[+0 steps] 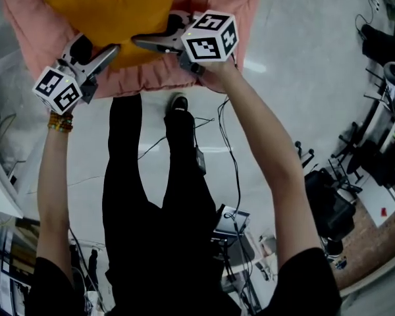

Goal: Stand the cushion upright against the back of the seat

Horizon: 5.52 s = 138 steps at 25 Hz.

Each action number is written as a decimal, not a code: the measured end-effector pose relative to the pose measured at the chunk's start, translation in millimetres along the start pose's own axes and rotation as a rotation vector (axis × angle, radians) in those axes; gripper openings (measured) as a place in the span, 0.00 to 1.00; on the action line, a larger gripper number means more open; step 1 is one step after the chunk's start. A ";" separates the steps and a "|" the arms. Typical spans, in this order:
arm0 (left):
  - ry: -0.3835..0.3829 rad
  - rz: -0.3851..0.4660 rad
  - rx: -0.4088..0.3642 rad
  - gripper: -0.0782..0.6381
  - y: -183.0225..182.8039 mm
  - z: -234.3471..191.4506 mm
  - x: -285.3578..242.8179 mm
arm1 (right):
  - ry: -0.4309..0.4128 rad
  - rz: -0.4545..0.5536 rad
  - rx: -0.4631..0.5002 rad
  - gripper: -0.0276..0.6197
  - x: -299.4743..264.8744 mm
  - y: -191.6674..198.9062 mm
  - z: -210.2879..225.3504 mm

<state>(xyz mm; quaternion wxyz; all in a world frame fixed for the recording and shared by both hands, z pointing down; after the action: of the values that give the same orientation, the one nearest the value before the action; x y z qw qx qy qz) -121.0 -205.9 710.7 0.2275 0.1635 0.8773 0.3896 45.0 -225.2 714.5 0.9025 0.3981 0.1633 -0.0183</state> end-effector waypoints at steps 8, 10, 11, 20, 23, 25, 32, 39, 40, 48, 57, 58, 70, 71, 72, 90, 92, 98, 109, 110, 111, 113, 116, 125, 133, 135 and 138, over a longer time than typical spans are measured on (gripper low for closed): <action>-0.053 -0.030 -0.053 0.55 -3.2 -12.3 -10.4 | 0.121 -0.002 0.045 0.45 -2.3 -2.4 11.5; -0.064 -0.042 -0.064 0.55 -1.8 -17.8 -11.0 | 0.146 -0.010 0.062 0.45 -6.9 -1.2 14.6; -0.070 -0.047 -0.068 0.55 -1.4 -20.7 -11.2 | 0.156 -0.013 0.066 0.45 -9.2 -0.9 16.3; -0.133 -0.042 -0.111 0.54 -29.2 -50.3 -23.0 | 0.241 0.004 0.093 0.45 -22.7 -28.8 42.3; -0.141 -0.031 -0.122 0.54 -50.5 -62.7 -28.3 | 0.261 0.029 0.081 0.45 -26.5 -49.2 53.5; -0.146 -0.020 -0.119 0.54 -64.5 -71.5 -32.7 | 0.272 0.052 0.054 0.46 -28.7 -62.3 62.7; -0.199 0.041 -0.091 0.54 -103.6 -99.2 -48.6 | 0.336 0.126 -0.036 0.50 -36.6 -102.9 93.7; -0.281 0.065 -0.057 0.53 -117.2 -124.2 -65.6 | 0.432 0.154 -0.069 0.52 -43.2 -119.2 121.1; -0.286 0.063 -0.053 0.52 -116.5 -125.8 -67.4 | 0.441 0.153 -0.078 0.52 -43.8 -118.4 124.5; -0.322 0.030 -0.073 0.43 -103.8 -130.1 -75.6 | 0.488 0.108 -0.104 0.55 -54.1 -108.7 149.5; -0.331 -0.057 -0.087 0.43 -94.7 -132.6 -94.9 | 0.533 0.060 -0.072 0.57 -46.0 -109.1 159.6; -0.328 -0.062 -0.092 0.43 -94.8 -131.6 -95.6 | 0.560 0.053 -0.031 0.57 -43.6 -109.6 156.8; -0.352 -0.047 -0.123 0.44 -88.4 -111.8 -89.2 | 0.789 0.056 0.260 0.57 -27.5 -108.5 112.7; -0.352 -0.047 -0.123 0.44 -86.7 -109.0 -87.0 | 0.782 0.061 0.256 0.57 -25.7 -106.3 110.3; -0.353 -0.046 -0.123 0.44 -84.9 -106.6 -85.0 | 0.779 0.064 0.251 0.57 -24.3 -104.2 108.1; -0.355 0.011 -0.176 0.44 -91.3 -38.7 -57.4 | 0.768 0.138 0.290 0.57 3.8 -113.9 36.9; -0.358 0.029 -0.190 0.44 -94.0 -24.5 -51.8 | 0.764 0.149 0.296 0.57 6.7 -113.2 21.8; -0.352 0.067 -0.222 0.43 -94.6 29.0 -38.1 | 0.755 0.159 0.359 0.33 25.7 -104.1 -28.8; -0.355 0.084 -0.240 0.27 -107.3 158.2 -0.6 | 0.718 0.176 0.394 0.14 87.0 -106.6 -139.5; -0.359 0.083 -0.242 0.25 -108.0 167.0 3.3 | 0.710 0.174 0.403 0.14 88.6 -107.5 -149.5; -0.363 0.082 -0.245 0.23 -108.5 175.1 6.9 | 0.706 0.174 0.410 0.13 90.6 -108.9 -159.4; -0.365 0.080 -0.248 0.21 -109.8 191.0 13.8 | 0.708 0.185 0.412 0.12 96.2 -112.2 -178.2; -0.370 0.074 -0.252 0.19 -113.4 213.9 24.8 | 0.708 0.210 0.403 0.11 104.7 -115.9 -202.6; -0.363 0.086 -0.298 0.15 -131.3 281.2 50.2 | 0.713 0.253 0.416 0.09 136.0 -117.9 -267.3; -0.389 0.120 -0.325 0.14 -130.4 331.4 73.0 | 0.677 0.268 0.478 0.08 158.4 -112.2 -319.5; -0.396 0.130 -0.334 0.14 -126.5 345.6 78.4 | 0.654 0.260 0.516 0.08 163.4 -109.0 -335.5; -0.411 0.144 -0.354 0.14 -123.5 366.3 85.6 | 0.622 0.253 0.572 0.07 170.8 -102.7 -355.7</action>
<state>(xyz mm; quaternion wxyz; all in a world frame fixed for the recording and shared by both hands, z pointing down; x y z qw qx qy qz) -13.8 -22.4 376.7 0.3976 0.2586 0.7173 0.5104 90.1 -20.9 364.5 0.6591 0.6353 0.3654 0.1687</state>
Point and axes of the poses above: the fingertips, and each gripper's own axes: x backward along the fingers, z to its right, y out of its underside, the point moved 6 cm from there along x, backward along the fingers, and after that the axes turned 5 degrees about x, right-handed, at the moved point
